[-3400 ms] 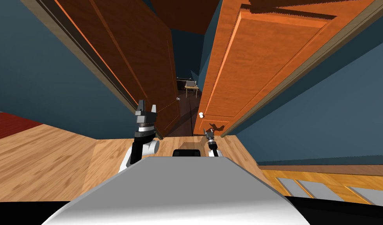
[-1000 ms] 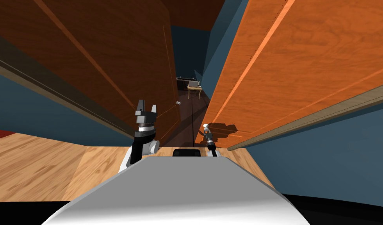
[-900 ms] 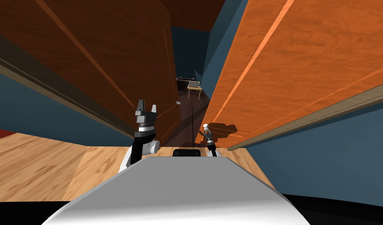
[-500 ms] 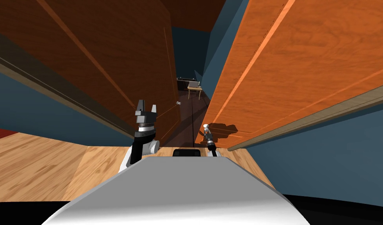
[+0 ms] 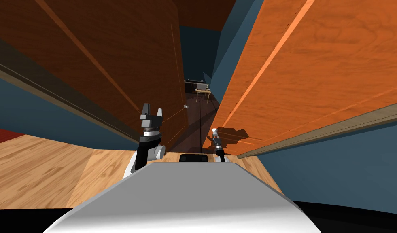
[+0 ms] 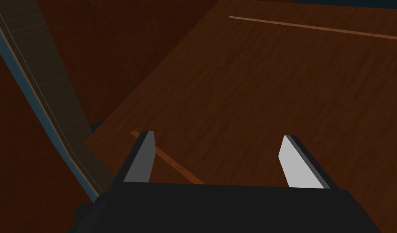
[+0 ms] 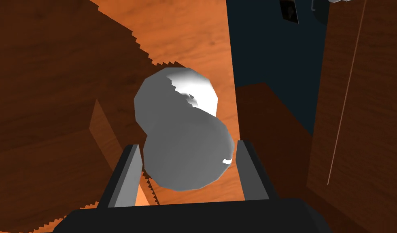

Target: Push the door open

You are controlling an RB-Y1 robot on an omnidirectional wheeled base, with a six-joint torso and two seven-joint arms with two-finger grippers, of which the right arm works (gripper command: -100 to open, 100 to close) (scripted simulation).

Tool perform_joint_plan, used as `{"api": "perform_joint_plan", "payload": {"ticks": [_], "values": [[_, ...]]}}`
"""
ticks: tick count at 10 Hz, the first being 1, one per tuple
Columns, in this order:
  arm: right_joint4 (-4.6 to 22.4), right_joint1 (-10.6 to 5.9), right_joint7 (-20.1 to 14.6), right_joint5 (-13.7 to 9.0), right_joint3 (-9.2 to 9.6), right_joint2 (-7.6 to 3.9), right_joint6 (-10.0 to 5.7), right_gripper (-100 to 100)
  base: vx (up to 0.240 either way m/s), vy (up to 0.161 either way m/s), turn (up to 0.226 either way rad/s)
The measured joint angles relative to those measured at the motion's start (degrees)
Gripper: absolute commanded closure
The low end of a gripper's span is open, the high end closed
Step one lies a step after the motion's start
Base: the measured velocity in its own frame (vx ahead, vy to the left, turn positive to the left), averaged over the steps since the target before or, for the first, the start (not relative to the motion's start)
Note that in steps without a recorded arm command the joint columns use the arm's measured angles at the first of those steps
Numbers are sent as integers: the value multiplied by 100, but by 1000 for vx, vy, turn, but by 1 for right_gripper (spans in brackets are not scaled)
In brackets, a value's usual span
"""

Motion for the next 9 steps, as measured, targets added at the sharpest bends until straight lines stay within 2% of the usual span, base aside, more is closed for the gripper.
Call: {"api": "perform_joint_plan", "payload": {"ticks": [1, 3, 4, 9], "values": [[-194, 108, -199, -55, 51, -10, 65, 100, 63, -14, 18], [-193, 93, -558, -248, 2, -98, 16, 100, 56, -46, -14], [-141, 59, -725, -358, -28, -138, -26, -100, 17, -26, 9], [-148, 55, -1306, -665, 155, -216, -54, -100, -15, 8, -2]]}}
